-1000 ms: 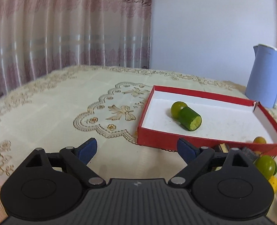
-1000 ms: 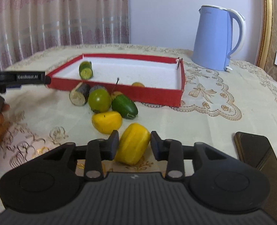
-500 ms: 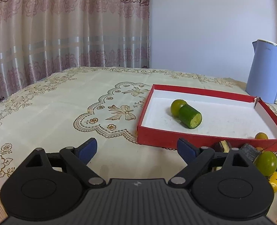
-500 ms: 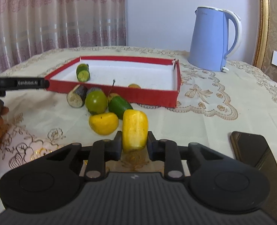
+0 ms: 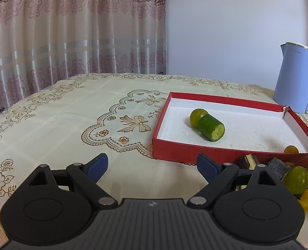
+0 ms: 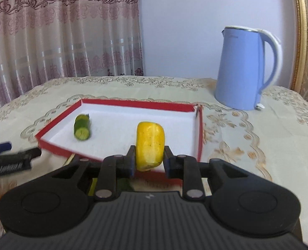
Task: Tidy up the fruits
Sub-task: 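Carry the yellow pepper into the tray and open the right tool, then grasp a cut eggplant piece with the left tool while the right tool withdraws, then grasp the green tomato with the right tool while the left tool holds the eggplant, then carry the eggplant piece into the tray and open the left tool, then carry the green tomato into the tray and open the right tool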
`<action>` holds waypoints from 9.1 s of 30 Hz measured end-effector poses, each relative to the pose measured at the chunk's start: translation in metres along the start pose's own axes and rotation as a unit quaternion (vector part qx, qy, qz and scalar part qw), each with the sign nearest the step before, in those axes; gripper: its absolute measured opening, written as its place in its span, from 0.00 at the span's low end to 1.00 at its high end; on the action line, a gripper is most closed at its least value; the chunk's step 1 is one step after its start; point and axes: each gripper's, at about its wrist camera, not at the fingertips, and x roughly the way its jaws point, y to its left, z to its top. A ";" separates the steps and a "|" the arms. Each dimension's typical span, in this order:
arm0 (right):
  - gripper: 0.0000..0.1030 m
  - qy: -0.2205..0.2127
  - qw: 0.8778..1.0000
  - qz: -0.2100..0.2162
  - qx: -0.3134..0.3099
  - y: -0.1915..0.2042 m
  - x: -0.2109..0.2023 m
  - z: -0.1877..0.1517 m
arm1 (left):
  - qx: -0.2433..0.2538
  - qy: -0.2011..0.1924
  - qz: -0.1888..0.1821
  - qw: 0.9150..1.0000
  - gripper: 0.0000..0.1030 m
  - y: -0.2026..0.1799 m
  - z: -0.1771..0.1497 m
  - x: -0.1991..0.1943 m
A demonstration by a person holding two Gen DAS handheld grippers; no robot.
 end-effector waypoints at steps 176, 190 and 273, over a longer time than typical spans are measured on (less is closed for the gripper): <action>0.30 -0.020 0.999 0.000 0.029 0.015 -0.052 -0.074 | 0.077 0.031 -0.071 0.994 0.32 -0.020 0.009 -0.009; 0.29 -0.018 0.999 0.007 0.034 0.013 -0.052 -0.076 | 0.148 0.010 -0.087 0.985 0.32 -0.095 0.078 0.046; 0.46 0.066 0.994 -0.088 0.013 0.001 0.101 0.031 | 0.053 0.009 -0.036 0.998 0.99 -0.008 -0.004 0.000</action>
